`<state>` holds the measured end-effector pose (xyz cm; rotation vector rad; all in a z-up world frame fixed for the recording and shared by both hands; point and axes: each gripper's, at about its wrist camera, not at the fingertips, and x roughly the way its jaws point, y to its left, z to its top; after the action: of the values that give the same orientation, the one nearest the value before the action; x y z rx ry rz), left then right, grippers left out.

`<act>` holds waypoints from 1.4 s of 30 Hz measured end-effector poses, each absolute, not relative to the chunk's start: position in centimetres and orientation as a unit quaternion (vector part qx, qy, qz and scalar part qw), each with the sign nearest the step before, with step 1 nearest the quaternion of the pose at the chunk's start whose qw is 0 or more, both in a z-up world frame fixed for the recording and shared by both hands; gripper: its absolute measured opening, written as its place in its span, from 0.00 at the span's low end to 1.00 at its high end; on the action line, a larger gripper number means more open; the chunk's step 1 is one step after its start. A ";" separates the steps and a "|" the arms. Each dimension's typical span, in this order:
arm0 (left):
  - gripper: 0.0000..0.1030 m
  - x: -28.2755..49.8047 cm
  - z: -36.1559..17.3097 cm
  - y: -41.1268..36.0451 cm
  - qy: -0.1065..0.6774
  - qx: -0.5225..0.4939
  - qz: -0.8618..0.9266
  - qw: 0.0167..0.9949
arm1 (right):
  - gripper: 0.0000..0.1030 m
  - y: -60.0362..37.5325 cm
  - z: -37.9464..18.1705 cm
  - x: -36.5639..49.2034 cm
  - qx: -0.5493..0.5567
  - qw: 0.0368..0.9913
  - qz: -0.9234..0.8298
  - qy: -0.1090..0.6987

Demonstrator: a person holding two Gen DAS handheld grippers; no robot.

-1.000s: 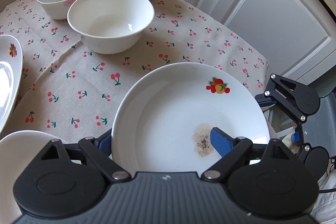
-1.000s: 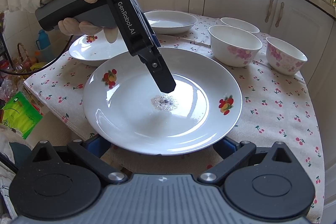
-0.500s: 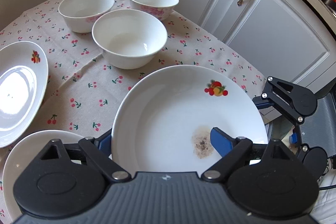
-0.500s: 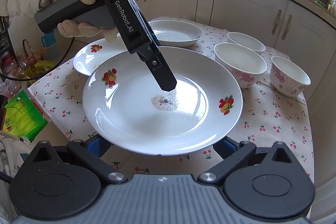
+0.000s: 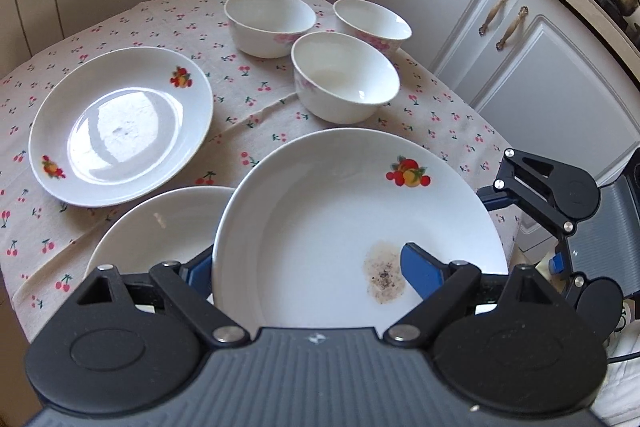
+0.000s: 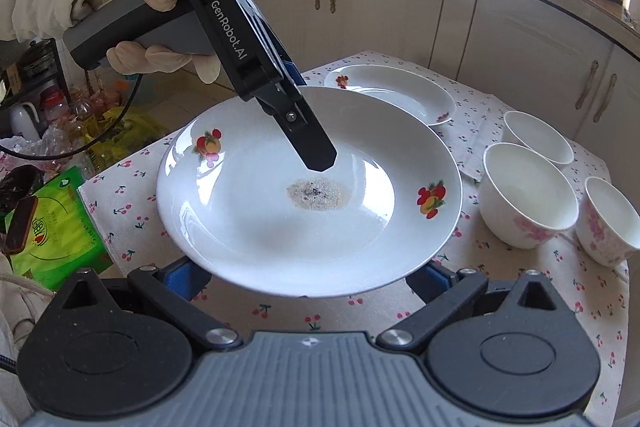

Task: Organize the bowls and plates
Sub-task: 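Lift the stained plate with the left tool toward another white plate, then lower the stained plate onto the other white plate with the left tool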

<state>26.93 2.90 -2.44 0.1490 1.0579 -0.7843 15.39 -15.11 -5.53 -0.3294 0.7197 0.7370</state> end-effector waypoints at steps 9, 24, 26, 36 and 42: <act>0.89 27.4 -3.6 6.3 0.497 0.044 -0.338 0.798 | 1.00 -12.2 -5.8 17.1 -0.167 0.843 0.374 0.350; 0.89 28.7 -5.7 7.8 0.509 0.031 -0.328 0.795 | 1.00 -10.4 -6.1 17.6 -0.171 0.838 0.368 0.364; 0.89 28.7 -5.8 7.7 0.509 0.035 -0.326 0.796 | 1.00 -10.2 -6.1 17.7 -0.173 0.838 0.365 0.366; 0.89 29.2 -6.8 7.8 0.523 0.047 -0.311 0.792 | 1.00 -9.6 -6.0 17.7 -0.169 0.840 0.361 0.369; 0.89 29.3 -6.8 7.7 0.526 0.051 -0.305 0.792 | 1.00 -9.4 -6.0 17.7 -0.166 0.841 0.358 0.370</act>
<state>29.33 7.71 -6.77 0.1105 1.1313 -0.6568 17.72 -9.41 -6.01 -0.3514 0.7823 0.7570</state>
